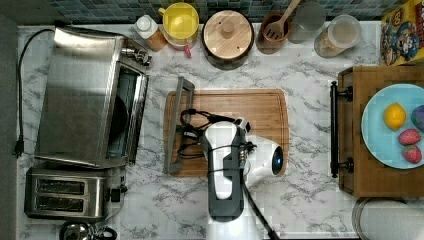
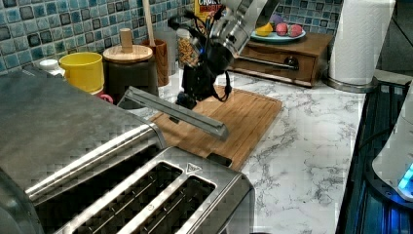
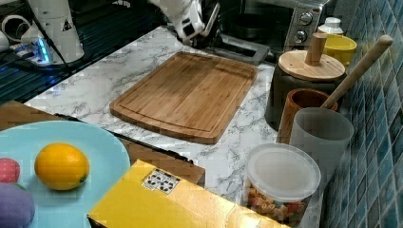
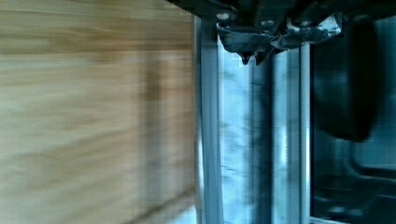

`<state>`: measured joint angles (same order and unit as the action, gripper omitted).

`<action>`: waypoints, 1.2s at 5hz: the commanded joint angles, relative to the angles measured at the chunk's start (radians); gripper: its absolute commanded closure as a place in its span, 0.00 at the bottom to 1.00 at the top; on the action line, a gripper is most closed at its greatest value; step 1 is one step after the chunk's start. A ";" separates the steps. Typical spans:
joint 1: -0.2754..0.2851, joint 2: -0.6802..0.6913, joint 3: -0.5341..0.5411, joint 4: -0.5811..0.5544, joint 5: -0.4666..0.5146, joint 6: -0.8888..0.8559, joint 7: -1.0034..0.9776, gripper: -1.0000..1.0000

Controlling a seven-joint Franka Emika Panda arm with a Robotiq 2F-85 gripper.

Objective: Close the oven.

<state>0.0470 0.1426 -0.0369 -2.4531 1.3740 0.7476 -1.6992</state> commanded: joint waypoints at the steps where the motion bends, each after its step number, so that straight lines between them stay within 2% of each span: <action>1: 0.147 -0.222 0.228 0.238 -0.435 0.174 0.516 1.00; 2: 0.151 -0.193 0.287 0.291 -0.747 0.195 0.796 1.00; 3: 0.119 -0.154 0.353 0.363 -1.046 0.130 1.029 1.00; 4: 0.099 -0.121 0.424 0.400 -1.302 0.117 1.265 1.00; 5: 0.078 -0.155 0.454 0.409 -1.390 0.085 1.377 1.00; 6: 0.028 -0.205 0.446 0.384 -1.451 0.109 1.537 1.00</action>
<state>0.1625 -0.0124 0.4702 -2.1309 -0.0743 0.8726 -0.3052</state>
